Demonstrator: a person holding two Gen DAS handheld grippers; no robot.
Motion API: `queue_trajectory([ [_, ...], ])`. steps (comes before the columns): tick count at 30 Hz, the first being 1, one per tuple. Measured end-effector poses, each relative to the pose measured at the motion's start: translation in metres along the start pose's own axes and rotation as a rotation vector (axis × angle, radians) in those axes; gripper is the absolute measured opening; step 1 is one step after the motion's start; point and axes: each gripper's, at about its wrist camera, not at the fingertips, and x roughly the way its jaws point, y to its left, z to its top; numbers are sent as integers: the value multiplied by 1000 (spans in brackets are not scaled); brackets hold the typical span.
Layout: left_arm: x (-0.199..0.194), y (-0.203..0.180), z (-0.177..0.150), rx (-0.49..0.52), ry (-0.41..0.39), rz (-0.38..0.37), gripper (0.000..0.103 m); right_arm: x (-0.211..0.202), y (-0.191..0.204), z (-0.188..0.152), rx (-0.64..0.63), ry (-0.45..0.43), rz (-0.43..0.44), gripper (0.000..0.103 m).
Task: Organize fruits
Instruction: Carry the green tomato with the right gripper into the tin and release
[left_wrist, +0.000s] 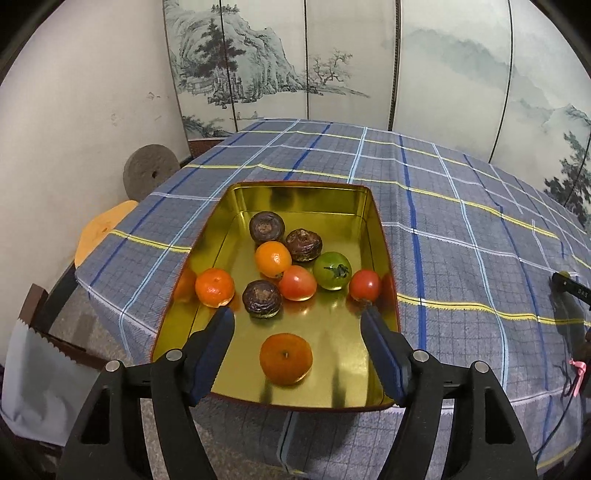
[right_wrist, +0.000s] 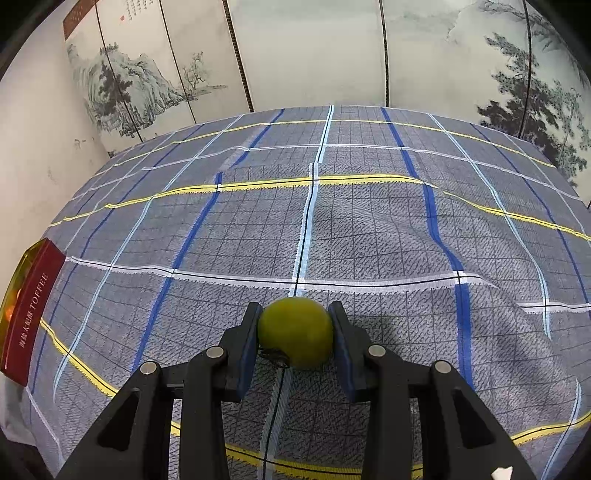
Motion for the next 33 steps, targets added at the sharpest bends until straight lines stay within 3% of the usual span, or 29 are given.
queue_trajectory([
  [20, -32, -1, -19, 30, -40, 28, 77, -3, 5, -4, -17, 5, 6, 35],
  [26, -33, 0, -22, 27, -38, 27, 77, -17, 24, -22, -44, -4, 45, 35],
  [33, -30, 0, -24, 24, -24, 14, 77, -42, 60, -38, -84, -30, 150, 35],
])
